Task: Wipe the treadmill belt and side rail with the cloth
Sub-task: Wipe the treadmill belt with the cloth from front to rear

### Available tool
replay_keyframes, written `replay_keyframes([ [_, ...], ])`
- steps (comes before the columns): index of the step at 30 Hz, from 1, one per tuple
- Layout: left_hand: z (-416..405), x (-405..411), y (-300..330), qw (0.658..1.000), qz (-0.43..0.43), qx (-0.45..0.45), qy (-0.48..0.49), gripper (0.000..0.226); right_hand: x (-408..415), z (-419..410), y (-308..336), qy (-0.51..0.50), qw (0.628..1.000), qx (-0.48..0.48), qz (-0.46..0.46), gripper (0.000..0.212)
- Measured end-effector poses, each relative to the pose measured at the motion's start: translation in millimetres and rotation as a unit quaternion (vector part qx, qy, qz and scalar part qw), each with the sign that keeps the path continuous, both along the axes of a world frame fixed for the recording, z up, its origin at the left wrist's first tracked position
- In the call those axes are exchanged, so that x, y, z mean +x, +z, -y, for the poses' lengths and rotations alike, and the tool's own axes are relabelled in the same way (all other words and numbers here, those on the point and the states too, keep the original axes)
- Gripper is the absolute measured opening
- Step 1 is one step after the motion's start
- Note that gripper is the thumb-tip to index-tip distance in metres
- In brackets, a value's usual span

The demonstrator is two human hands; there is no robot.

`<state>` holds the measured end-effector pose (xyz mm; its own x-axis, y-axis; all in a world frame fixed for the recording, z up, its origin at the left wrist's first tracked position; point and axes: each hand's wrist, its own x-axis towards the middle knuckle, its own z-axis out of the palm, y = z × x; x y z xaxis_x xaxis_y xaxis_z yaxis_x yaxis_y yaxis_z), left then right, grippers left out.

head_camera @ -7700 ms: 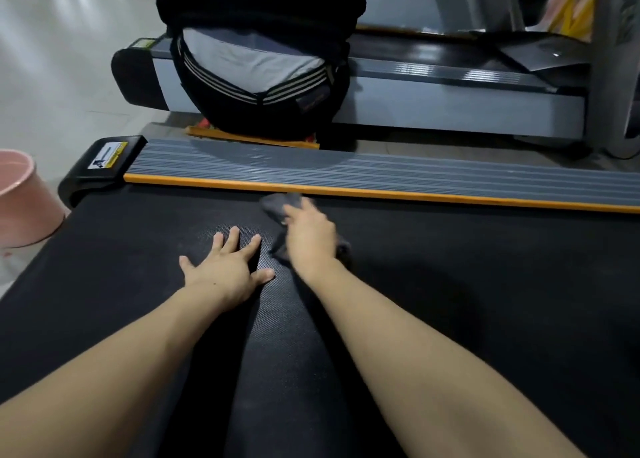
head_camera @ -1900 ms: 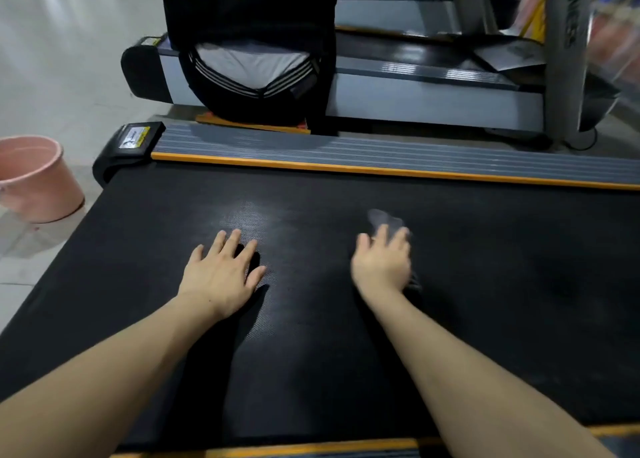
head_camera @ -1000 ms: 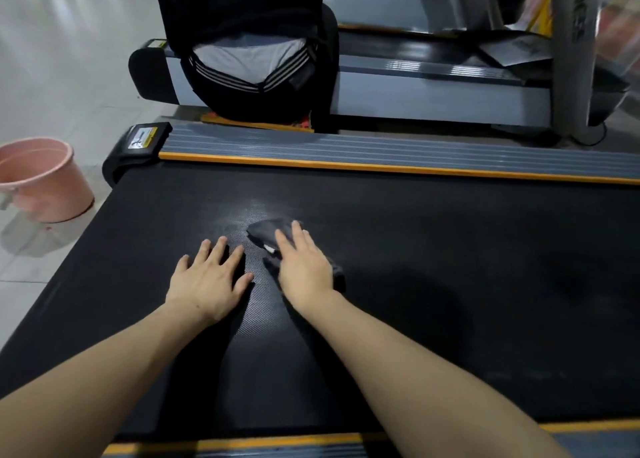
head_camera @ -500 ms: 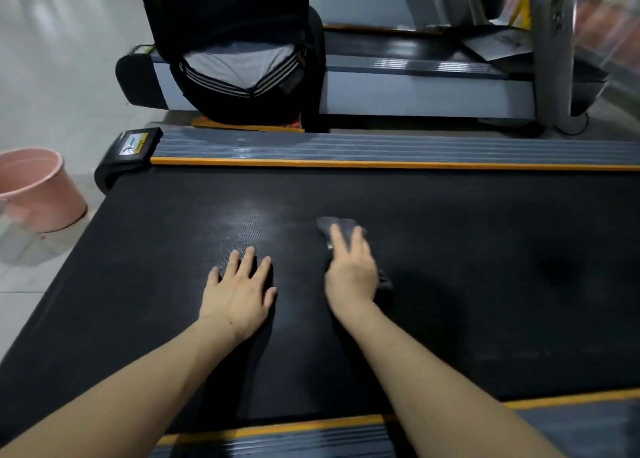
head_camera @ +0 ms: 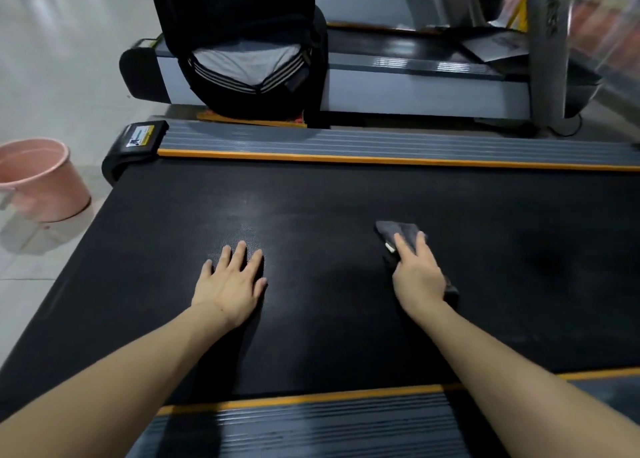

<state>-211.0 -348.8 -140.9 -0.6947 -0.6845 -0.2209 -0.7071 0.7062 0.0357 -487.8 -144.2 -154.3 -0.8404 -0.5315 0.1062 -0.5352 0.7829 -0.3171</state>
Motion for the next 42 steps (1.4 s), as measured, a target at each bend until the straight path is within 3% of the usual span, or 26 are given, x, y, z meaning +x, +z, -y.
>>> replay_keyframes([
  [3,-6,10,-3,1.0,0.003,-0.009,-0.015,0.064,44,48,-3,-0.017,1.0,-0.016,0.016,0.063],
  [8,-4,27,-2,0.999,0.022,-0.025,-0.004,0.065,155,135,-11,0.201,0.978,-0.037,0.034,0.063],
  [12,-4,25,0,0.999,0.041,-0.03,-0.012,0.066,128,111,-8,0.284,0.958,-0.031,0.041,0.056],
  [14,-6,20,2,0.998,0.038,-0.033,-0.024,0.067,84,73,-9,0.243,0.969,-0.044,0.022,0.054],
  [18,-9,8,3,0.999,0.016,-0.021,-0.018,0.066,-1,-7,-4,0.034,0.999,-0.019,0.027,0.059],
  [21,-19,11,1,1.0,0.011,-0.013,-0.022,0.065,4,-14,0,-0.061,0.998,0.015,0.028,0.067],
  [23,-21,18,0,0.999,0.012,-0.018,-0.03,0.065,31,10,-1,-0.065,0.998,-0.008,0.025,0.069],
  [29,-20,44,-1,1.0,0.022,-0.009,0.007,0.067,161,112,-10,0.195,0.977,-0.066,0.047,0.058],
  [33,-12,46,1,0.999,0.028,-0.019,-0.001,0.067,142,96,-14,0.282,0.956,-0.061,0.043,0.055],
  [37,-8,30,2,1.0,0.017,-0.012,-0.008,0.065,60,15,-13,0.146,0.987,-0.06,0.0,0.053],
  [42,-22,6,2,1.0,0.001,0.008,-0.024,0.064,12,-41,8,-0.031,0.999,0.006,0.044,0.068],
])
